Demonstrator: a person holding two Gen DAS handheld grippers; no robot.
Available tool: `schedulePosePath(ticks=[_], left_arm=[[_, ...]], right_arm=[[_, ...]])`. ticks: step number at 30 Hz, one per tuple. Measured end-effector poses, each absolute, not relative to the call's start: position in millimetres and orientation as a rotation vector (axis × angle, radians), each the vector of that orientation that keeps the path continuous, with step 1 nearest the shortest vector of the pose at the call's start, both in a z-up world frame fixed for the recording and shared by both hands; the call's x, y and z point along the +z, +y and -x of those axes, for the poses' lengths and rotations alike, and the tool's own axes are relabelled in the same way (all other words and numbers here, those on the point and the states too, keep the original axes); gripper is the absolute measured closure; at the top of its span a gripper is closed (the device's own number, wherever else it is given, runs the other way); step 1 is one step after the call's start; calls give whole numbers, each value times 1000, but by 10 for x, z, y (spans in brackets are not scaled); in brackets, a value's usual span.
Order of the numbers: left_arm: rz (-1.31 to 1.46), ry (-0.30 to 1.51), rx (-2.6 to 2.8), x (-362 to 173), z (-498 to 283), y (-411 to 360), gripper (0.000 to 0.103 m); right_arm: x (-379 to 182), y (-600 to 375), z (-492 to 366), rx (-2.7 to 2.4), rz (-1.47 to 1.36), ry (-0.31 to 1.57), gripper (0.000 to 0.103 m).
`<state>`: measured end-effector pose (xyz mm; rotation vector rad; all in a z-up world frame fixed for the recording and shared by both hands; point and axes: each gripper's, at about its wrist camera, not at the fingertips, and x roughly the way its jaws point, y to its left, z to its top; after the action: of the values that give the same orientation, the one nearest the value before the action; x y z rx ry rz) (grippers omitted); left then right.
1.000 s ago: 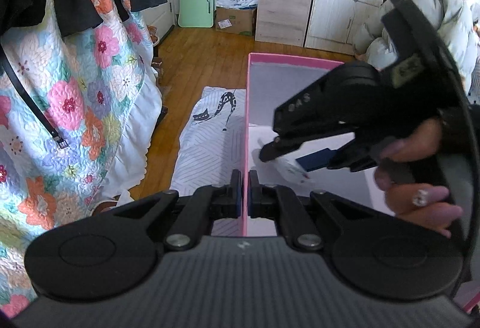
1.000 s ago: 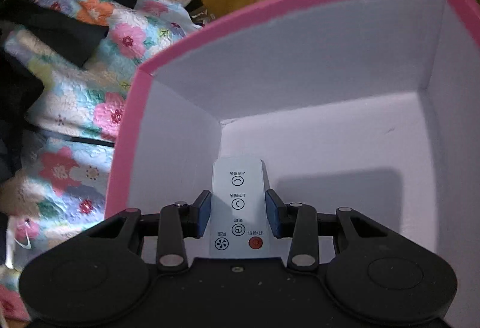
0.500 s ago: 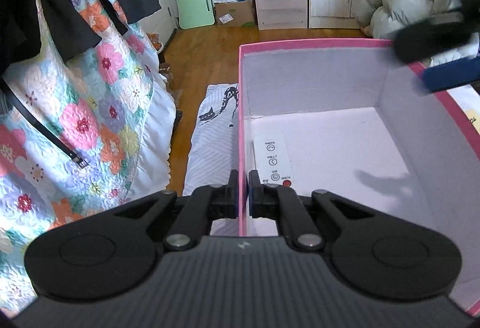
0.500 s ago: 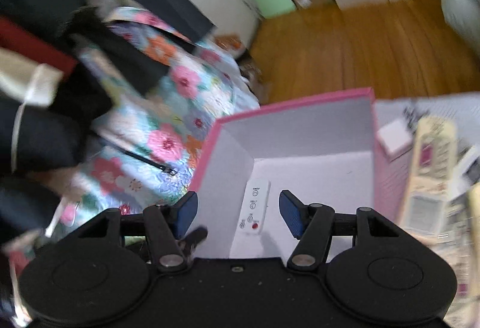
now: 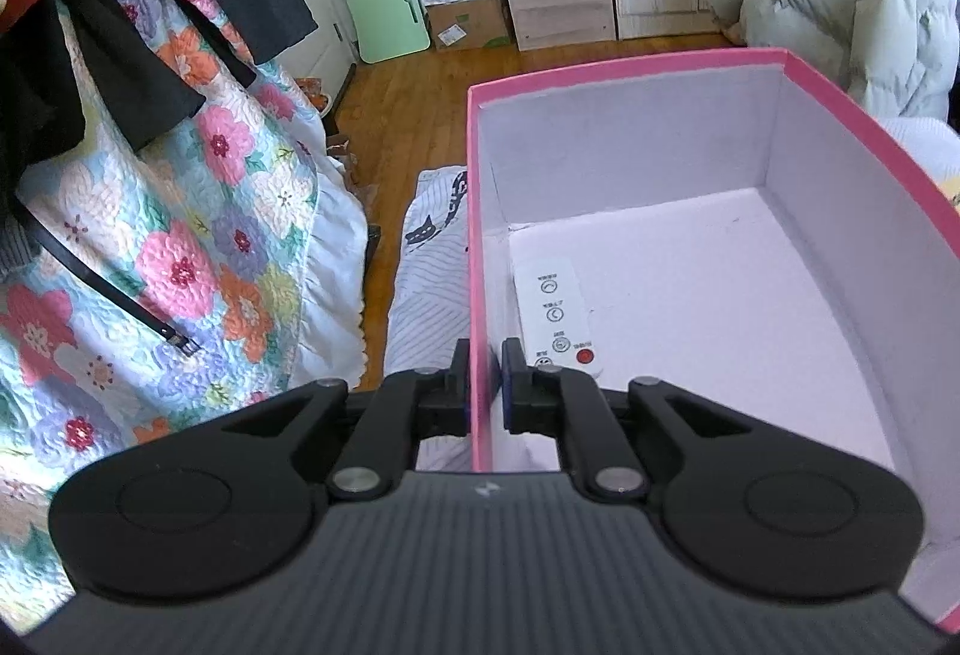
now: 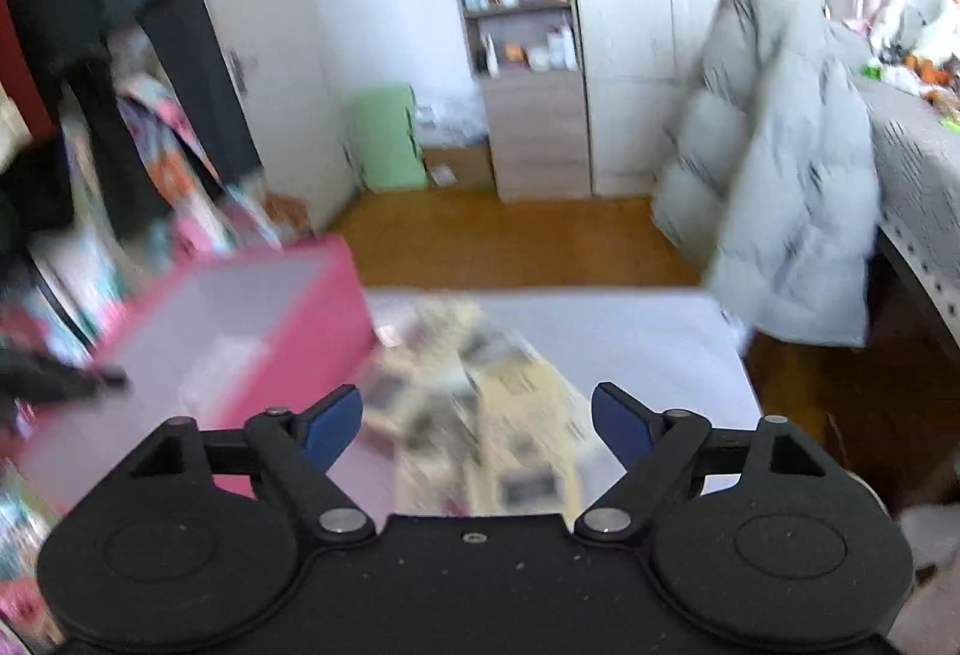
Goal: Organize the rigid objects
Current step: 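Lower the right gripper onto the cream TCL remote and close it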
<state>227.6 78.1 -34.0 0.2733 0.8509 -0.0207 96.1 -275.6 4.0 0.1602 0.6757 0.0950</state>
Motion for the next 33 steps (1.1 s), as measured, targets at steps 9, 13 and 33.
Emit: schedulePosePath(ticks=[9,13,33], left_arm=[[-303,852,-10,-340,-2273,752,94],[-295,852,-12,-342,-2276,780,94],[-280,857,-16,-352,-2289,783,94]], right_arm=[[-333,-2544,-1135,203,16,806,29],[-430,-2570,-1296,180,-13,796,29],[-672,-2552,-1635,7,36,848,42]])
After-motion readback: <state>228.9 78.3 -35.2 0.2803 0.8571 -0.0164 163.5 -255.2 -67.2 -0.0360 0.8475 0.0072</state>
